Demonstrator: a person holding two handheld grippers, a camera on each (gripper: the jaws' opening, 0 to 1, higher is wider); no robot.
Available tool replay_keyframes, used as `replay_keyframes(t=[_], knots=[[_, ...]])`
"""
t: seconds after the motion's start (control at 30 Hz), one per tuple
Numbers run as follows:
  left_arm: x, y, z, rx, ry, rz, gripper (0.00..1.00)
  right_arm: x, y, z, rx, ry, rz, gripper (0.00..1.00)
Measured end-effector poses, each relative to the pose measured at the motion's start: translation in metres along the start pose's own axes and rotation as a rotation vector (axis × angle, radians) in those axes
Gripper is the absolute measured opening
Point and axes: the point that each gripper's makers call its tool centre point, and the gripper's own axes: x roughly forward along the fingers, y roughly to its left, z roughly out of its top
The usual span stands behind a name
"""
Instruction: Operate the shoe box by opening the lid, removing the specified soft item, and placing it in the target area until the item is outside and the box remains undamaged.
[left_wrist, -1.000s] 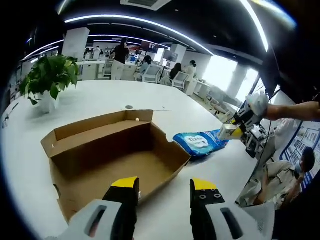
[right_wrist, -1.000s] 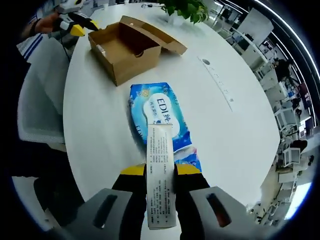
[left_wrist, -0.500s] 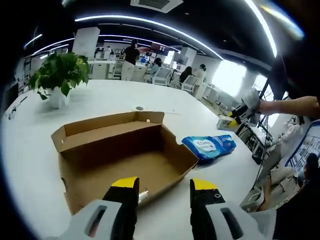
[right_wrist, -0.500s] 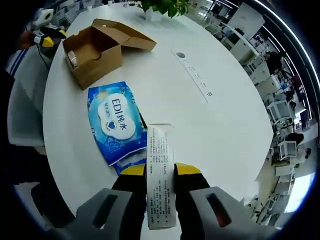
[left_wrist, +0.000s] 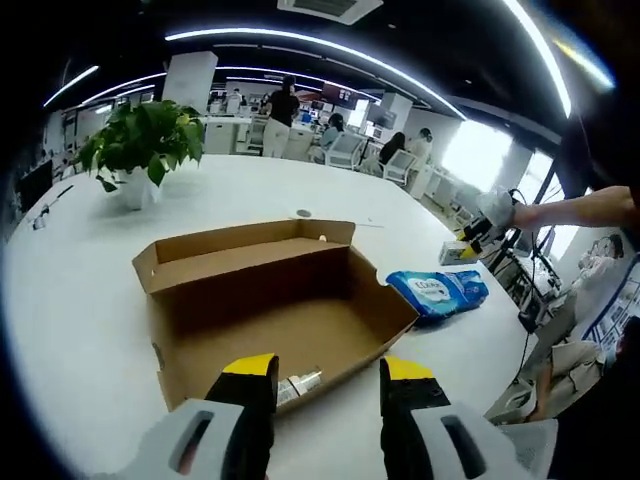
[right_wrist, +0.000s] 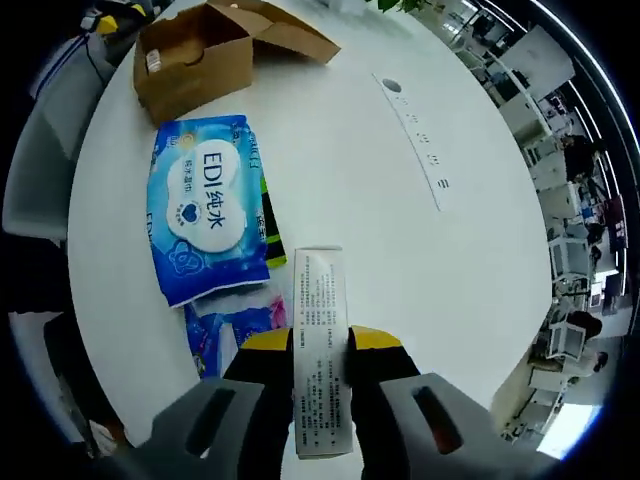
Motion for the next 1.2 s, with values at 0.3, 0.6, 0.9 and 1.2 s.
replay_keyframes(t=[0.3,0.6,0.9,1.2], knots=[[0.004,0.002,0.003,-0.002,0.014,0.014,0.41,0.019,0.002,-0.003,-0.081,0.034,0.041,0.18],[0.012,-0.003,0.000,-0.007,0.028,0.009,0.41,0.033,0.005,-0.016,-0.169,0.092,0.072,0.18],[0.015,-0.003,0.004,-0.004,0.029,0.013,0.41,0.042,0.003,-0.034,-0.201,0.136,0.096,0.18],[0.015,-0.003,-0.001,-0.003,0.046,0.019,0.41,0.045,0.001,-0.037,-0.206,0.142,0.107,0.18]])
